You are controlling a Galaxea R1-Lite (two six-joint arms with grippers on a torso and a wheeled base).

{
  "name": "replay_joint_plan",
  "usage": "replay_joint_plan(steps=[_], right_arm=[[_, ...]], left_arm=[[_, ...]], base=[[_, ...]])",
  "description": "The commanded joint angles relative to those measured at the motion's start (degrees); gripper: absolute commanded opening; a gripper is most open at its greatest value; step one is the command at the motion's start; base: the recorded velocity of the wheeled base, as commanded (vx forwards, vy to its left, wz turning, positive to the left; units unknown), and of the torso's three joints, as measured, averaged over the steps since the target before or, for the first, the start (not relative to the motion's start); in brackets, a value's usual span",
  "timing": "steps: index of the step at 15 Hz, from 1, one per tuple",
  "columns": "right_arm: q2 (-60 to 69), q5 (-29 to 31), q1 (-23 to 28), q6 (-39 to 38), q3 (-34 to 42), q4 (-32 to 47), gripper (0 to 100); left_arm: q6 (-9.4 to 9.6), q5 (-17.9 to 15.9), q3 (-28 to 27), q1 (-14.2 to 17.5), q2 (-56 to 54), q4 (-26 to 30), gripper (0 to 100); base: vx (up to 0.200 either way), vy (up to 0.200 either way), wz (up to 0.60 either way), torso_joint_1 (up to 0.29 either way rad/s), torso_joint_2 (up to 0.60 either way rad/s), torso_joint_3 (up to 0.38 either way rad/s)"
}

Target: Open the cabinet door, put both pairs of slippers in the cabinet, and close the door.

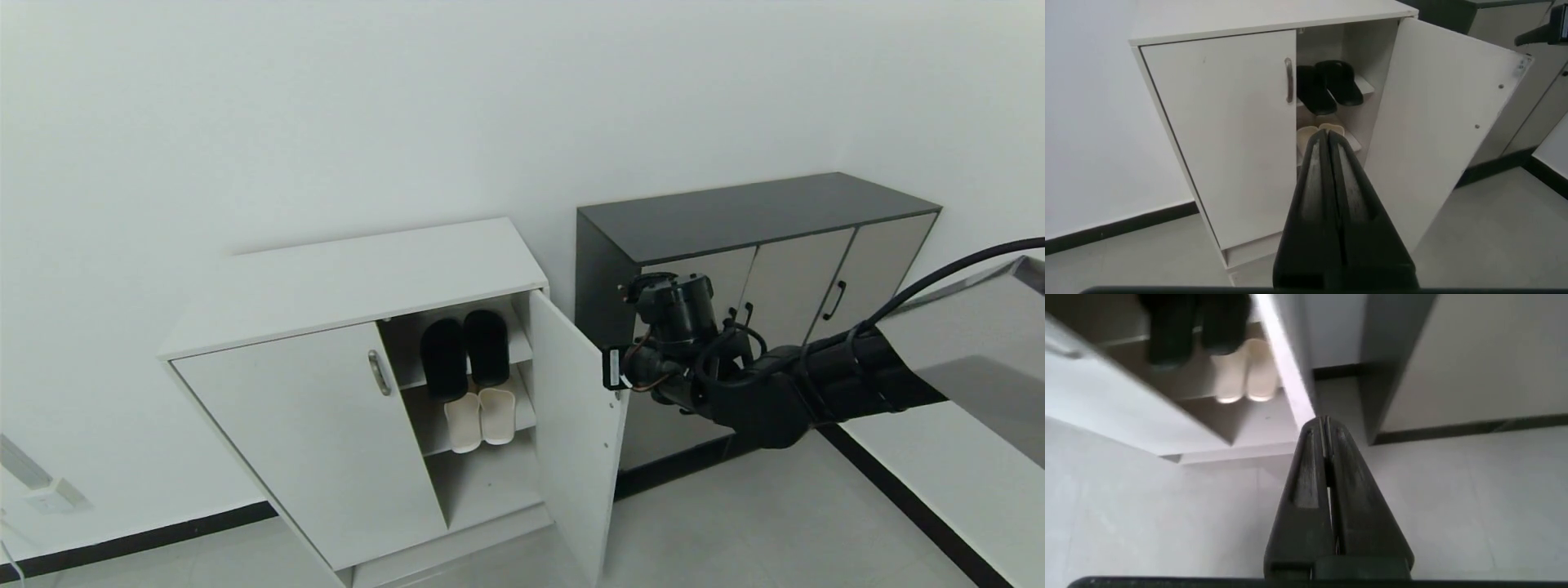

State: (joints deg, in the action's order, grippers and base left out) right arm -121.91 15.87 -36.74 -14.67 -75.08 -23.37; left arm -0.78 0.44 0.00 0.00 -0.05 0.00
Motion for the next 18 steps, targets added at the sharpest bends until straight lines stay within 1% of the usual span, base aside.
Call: replay_joint_plan(steps=[1, 4, 7, 8, 9, 10, 13, 16, 18], right_arm=[[0.62, 0.04, 0.09, 0.08, -0.06, -0.01, 0], [-2.90, 0.04, 0.18, 0.16, -0.06, -0.19, 0], [-5.71, -0.05, -2.28, -0.01, -0.24, -0.80, 0], [-6.59, -0.32, -4.13, -0.01, -0.24, -2.29, 0], [-6.68, -0.58, -4.57, -0.01, -0.24, -2.73, 0], [-6.59, -1.72, -6.06, -0.01, -0.24, -3.88, 0], [-5.10, -3.39, -7.73, -0.19, 0.55, -7.30, 0], [-1.76, -5.94, -7.99, -0.10, 2.92, -8.80, 0], [0.00, -6.29, -7.64, 2.27, 4.59, -10.38, 0]], left_arm=[[-0.01, 0.09, 0.00, 0.00, 0.05, 0.00, 0], [-0.01, 0.09, 0.00, 0.00, 0.05, 0.00, 0], [-0.01, 0.00, 0.00, 0.00, 0.05, 0.00, 0], [-0.10, 0.09, 0.00, 0.00, 0.05, 0.00, 0], [-0.01, 0.00, 0.00, 0.00, 0.05, 0.00, 0], [-0.01, 0.09, 0.00, 0.00, 0.05, 0.00, 0], [-0.10, 0.00, 0.00, 0.00, 0.05, 0.00, 0], [-0.10, 0.00, 0.00, 0.00, 0.05, 0.00, 0], [-0.19, 0.09, 0.00, 0.00, 0.05, 0.00, 0]], base=[[0.000, 0.000, 0.00, 0.000, 0.00, 0.000], [0.000, 0.000, 0.00, 0.000, 0.00, 0.000], [0.000, 0.000, 0.00, 0.000, 0.00, 0.000], [0.000, 0.000, 0.00, 0.000, 0.00, 0.000], [0.000, 0.000, 0.00, 0.000, 0.00, 0.000], [0.000, 0.000, 0.00, 0.000, 0.00, 0.000], [0.000, 0.000, 0.00, 0.000, 0.00, 0.000], [0.000, 0.000, 0.00, 0.000, 0.00, 0.000], [0.000, 0.000, 0.00, 0.000, 0.00, 0.000]])
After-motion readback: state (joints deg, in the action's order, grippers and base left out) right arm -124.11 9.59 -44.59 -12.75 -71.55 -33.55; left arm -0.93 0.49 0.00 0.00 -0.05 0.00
